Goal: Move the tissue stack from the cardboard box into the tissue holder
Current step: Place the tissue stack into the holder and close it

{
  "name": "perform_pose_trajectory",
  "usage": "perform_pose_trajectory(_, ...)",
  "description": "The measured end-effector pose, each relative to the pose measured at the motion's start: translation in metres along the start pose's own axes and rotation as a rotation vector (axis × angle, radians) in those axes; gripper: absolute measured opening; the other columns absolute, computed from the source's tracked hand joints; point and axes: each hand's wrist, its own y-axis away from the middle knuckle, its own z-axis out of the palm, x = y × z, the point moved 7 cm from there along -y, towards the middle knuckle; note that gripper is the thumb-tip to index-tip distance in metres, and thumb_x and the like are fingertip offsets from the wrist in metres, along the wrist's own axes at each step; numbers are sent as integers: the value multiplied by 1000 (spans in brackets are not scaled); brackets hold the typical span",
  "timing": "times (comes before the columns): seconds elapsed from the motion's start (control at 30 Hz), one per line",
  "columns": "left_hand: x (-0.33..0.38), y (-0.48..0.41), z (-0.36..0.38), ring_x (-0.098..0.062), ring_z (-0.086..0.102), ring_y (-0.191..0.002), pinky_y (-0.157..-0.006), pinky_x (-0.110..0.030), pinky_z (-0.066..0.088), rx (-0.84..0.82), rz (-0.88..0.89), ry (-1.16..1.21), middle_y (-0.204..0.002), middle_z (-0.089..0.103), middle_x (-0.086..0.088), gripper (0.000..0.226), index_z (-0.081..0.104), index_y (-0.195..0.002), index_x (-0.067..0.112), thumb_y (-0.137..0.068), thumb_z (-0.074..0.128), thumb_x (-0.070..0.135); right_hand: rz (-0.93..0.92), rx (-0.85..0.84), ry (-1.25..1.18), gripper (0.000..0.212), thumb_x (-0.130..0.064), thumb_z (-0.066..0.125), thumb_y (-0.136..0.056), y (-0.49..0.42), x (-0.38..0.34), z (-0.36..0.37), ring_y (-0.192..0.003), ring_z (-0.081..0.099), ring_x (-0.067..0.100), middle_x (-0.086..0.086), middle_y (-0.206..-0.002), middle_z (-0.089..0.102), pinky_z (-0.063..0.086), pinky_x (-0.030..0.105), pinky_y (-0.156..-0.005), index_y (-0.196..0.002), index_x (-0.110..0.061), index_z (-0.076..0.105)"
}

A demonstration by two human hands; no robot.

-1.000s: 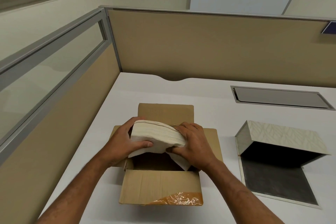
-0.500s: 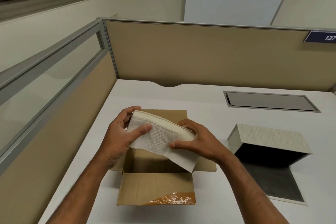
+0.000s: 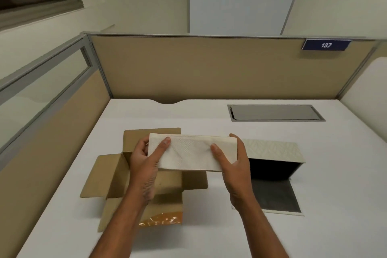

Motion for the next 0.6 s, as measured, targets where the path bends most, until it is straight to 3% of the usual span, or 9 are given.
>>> perform_pose_trajectory(0.1, -19, 25, 39, -7, 73, -88, -66, -23, 59, 21, -56, 22, -99, 76, 11, 52, 67, -111, 28, -65, 84, 47, 40, 85, -14, 56, -46, 71, -86, 3, 6, -48, -113, 59, 10, -11, -127, 58, 59, 18, -75, -135, -39, 46)
perform_pose_trajectory(0.2, -46, 48, 83, -14, 72, -101, -84, -34, 59, -17, -129, 11, -110, 76, 3, 43, 66, -116, 24, -77, 81, 37, 117, 135, -47, 45, -42, 71, -88, 0, 16, -107, -107, 60, 7, -17, -120, 60, 53, 16, -68, -128, -41, 50)
perform_pose_trajectory(0.3, -73, 70, 127, -10, 69, -102, -78, -25, 53, -68, -166, -26, -111, 74, 7, 36, 63, -115, 33, -82, 75, 42, 185, 172, -47, 42, -36, 70, -89, -3, 33, -161, -108, 60, 6, -16, -119, 62, 50, 22, -74, -128, -38, 53)
perform_pose_trajectory(0.4, -101, 84, 163, 3, 58, -97, -71, -17, 43, -95, -219, -68, -108, 63, 19, 20, 56, -103, 46, -87, 68, 46, 244, 215, -64, 40, -31, 69, -90, -6, 54, -204, -109, 61, 11, -13, -119, 62, 49, 28, -78, -125, -38, 51)
perform_pose_trajectory(0.5, -131, 89, 188, 1, 58, -98, -70, -19, 43, -122, -280, -106, -111, 61, 16, 13, 51, -100, 45, -92, 62, 44, 286, 258, -55, 45, -32, 70, -90, -12, 78, -233, -116, 53, 16, -14, -120, 54, 44, 32, -84, -126, -35, 43)
perform_pose_trajectory(0.6, -158, 88, 199, -2, 58, -104, -76, -21, 43, -137, -316, -133, -116, 62, 11, 11, 49, -103, 41, -95, 57, 44, 293, 272, -31, 43, -32, 72, -88, -19, 100, -247, -111, 53, 12, -14, -116, 53, 42, 27, -82, -121, -31, 44)
